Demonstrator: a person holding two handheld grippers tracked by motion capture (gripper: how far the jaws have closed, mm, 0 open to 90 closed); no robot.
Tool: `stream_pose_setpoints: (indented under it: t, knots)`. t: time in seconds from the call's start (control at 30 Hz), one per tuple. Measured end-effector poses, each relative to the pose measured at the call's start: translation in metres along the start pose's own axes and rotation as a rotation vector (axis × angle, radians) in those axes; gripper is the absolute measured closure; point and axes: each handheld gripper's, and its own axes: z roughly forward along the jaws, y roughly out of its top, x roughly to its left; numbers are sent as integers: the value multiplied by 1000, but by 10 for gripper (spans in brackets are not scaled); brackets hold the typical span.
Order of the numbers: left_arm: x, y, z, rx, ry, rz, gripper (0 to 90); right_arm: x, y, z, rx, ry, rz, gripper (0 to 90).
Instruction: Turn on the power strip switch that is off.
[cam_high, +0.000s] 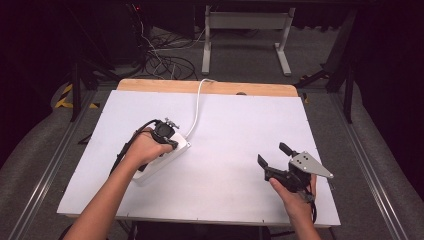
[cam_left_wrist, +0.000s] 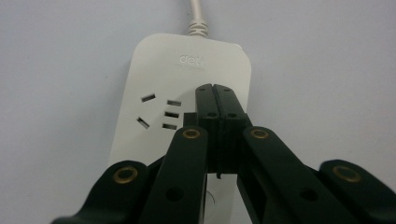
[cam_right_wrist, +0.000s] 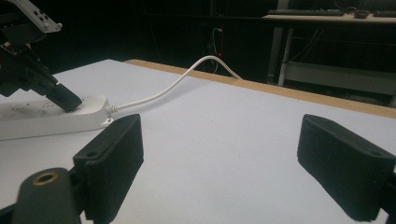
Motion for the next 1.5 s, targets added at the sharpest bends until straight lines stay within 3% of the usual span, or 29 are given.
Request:
stream_pose_setpoints:
  t: [0.9, 1.2, 1.27, 1.37, 1.5]
  knots:
    - [-1, 1, 0, 11, 4, -29, 900, -2, -1, 0, 1, -8, 13, 154]
    - [-7, -1, 0, -11, 47, 18, 900, -2, -1, 0, 3, -8, 17, 156]
    - [-7, -1, -1, 7, 61, 29, 900, -2, -1, 0, 5, -12, 19, 156]
    - [-5, -2, -1, -7, 39, 23, 900, -2, -1, -1, 2, -13, 20, 156]
    - [-4, -3, 0, -34, 50, 26, 900, -2, -1, -1, 2, -12, 19, 156]
